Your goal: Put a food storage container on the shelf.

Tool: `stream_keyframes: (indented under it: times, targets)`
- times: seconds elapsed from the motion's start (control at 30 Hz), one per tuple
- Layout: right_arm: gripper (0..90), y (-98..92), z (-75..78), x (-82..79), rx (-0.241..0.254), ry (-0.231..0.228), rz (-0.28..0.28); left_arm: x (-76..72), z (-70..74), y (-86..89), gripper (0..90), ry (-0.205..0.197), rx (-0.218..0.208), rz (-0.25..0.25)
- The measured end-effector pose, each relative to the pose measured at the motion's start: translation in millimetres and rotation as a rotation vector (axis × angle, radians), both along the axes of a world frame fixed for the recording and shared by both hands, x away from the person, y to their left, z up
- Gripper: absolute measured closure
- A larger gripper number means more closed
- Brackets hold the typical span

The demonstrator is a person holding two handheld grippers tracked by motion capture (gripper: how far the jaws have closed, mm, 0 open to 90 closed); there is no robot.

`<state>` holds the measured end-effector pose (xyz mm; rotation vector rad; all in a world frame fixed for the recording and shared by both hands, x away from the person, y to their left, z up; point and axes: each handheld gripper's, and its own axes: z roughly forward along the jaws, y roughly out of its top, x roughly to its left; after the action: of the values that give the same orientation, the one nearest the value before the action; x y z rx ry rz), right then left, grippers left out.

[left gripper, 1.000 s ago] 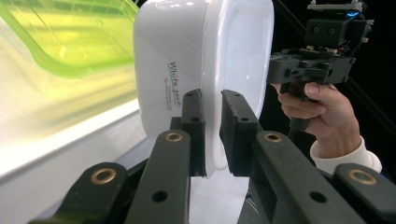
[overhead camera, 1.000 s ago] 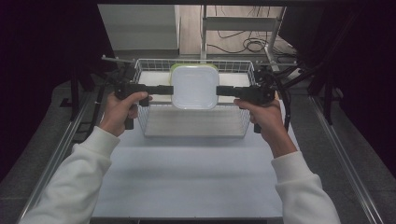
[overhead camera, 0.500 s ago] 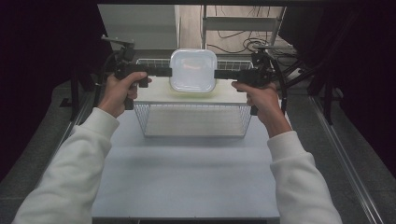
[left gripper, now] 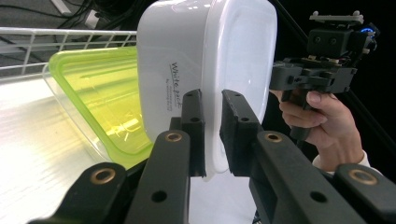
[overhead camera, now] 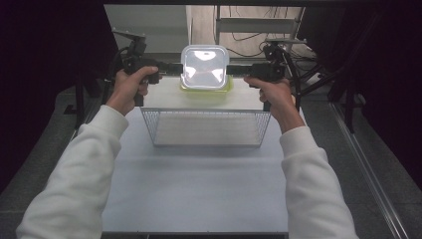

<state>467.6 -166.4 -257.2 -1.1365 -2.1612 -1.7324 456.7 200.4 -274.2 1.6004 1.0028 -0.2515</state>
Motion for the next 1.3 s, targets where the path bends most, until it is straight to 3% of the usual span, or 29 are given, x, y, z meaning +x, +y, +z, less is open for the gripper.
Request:
stream_keyframes:
  times: [0.53,0.87,1.3]
  targets:
    - [78.7,0.7,-11.8,20.8,0.007,0.06,-0.013,17.0,-10.3,0.1,80.5,0.04,-0.007,0.003]
    - [77.0,-0.7,-15.4,29.4,0.024,0.087,-0.024,24.2,-13.4,1.4,80.7,0.074,-0.059,0.005]
    - [73.9,1.0,-17.3,44.7,0.056,0.141,-0.049,38.7,-20.1,5.0,79.2,0.16,-0.153,0.014]
